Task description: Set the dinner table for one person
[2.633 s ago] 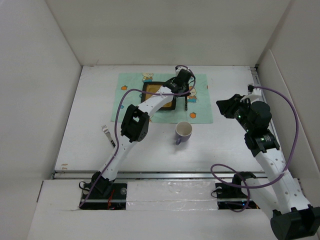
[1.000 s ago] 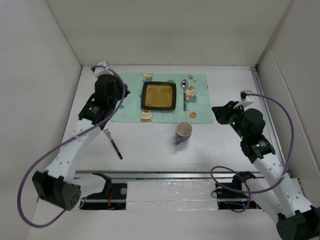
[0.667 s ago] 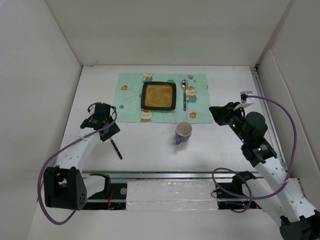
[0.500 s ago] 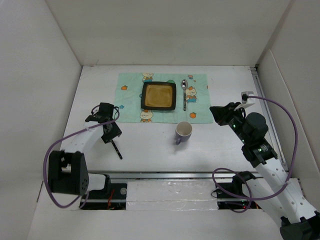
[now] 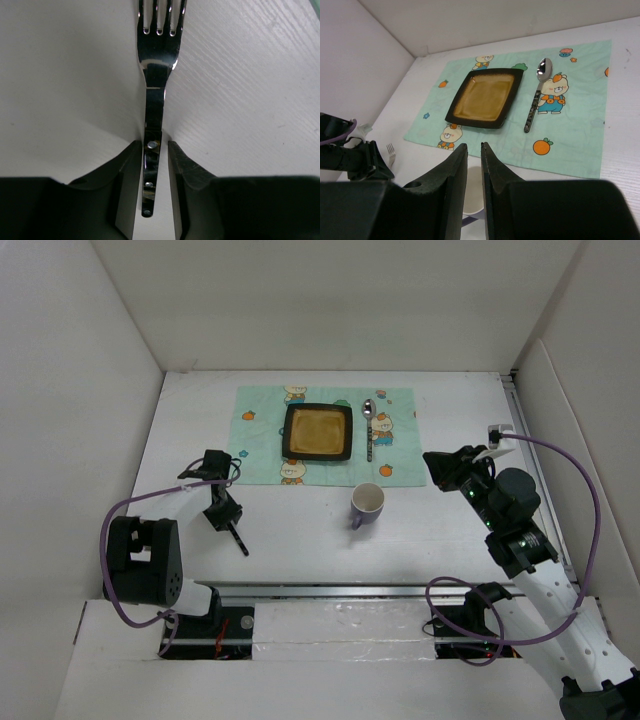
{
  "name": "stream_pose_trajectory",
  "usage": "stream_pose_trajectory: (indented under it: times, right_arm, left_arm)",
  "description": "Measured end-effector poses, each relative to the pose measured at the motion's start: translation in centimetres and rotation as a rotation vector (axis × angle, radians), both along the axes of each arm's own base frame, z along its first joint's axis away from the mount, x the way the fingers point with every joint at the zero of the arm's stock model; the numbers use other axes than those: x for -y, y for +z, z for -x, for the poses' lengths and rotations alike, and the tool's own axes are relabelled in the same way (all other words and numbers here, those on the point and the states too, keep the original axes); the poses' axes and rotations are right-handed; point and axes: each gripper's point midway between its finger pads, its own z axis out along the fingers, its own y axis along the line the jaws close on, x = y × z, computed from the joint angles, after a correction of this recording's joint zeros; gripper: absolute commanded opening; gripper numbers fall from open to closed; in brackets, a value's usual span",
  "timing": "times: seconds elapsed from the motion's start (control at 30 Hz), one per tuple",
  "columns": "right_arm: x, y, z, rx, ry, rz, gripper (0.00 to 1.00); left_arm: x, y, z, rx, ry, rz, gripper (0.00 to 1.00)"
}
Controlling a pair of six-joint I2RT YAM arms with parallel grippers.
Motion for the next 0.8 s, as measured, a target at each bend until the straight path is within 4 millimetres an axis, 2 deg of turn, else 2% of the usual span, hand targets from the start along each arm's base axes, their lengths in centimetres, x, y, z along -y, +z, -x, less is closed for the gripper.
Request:
stream_pose_trajectory:
  times: [0.03,0.07,0.1,0.3,0.37,0.43,0.53,0.6,0.67,0.73,0.8]
  right_arm:
    - [0.1,0.0,0.0,0.0,-0.003,0.0,0.23]
    - [0.1,0.0,0.0,0.001,-0.007,0.0,0.23]
    - [0.2,0.0,0.0,0.001,-0.011,0.0,0.23]
    - [0.9,0.2,0.0,0.008,-0.048,0.001,0.23]
    - [1.0,0.1,0.0,0.003,-0.056,0.003,0.23]
    - [1.1,-0.1,-0.1,-0.003,-0.058,0.005,0.23]
    - [1.0,-0.3,-0.3,-0.011,-0.057,0.008,0.23]
    - [0.7,-0.6,-0.6,-0.019,-0.046,0.011,0.23]
    - [0.3,-1.0,-0.9,-0.032,-0.033,0.016,0.23]
    - [-0.1,-1.7,-1.1,-0.053,-0.023,0.025,0.23]
    - [-0.3,-2.1,-1.3,-0.065,-0.017,0.033,0.23]
  left_arm:
    - [0.0,-0.2,0.0,-0.002,0.003,0.001,0.16]
    - [0.0,-0.4,-0.1,-0.008,0.003,0.001,0.03]
    - [0.1,-0.4,-0.2,-0.008,0.005,0.003,0.0]
    - [0.5,0.3,-0.5,0.022,-0.003,0.029,0.0]
    - [0.5,1.9,-0.7,0.059,-0.015,0.03,0.0]
    - [0.5,4.7,-1.8,0.123,-0.043,0.023,0.0]
    - [1.5,11.9,-6.4,0.326,-0.115,-0.03,0.0]
    - [3.8,17.3,-9.9,0.488,-0.187,-0.049,0.0]
    - [6.4,21.3,-12.9,0.604,-0.257,-0.045,0.0]
    - [8.2,23.2,-16.3,0.662,-0.326,-0.066,0.0]
    - [8.8,23.3,-20.0,0.669,-0.382,-0.128,0.0]
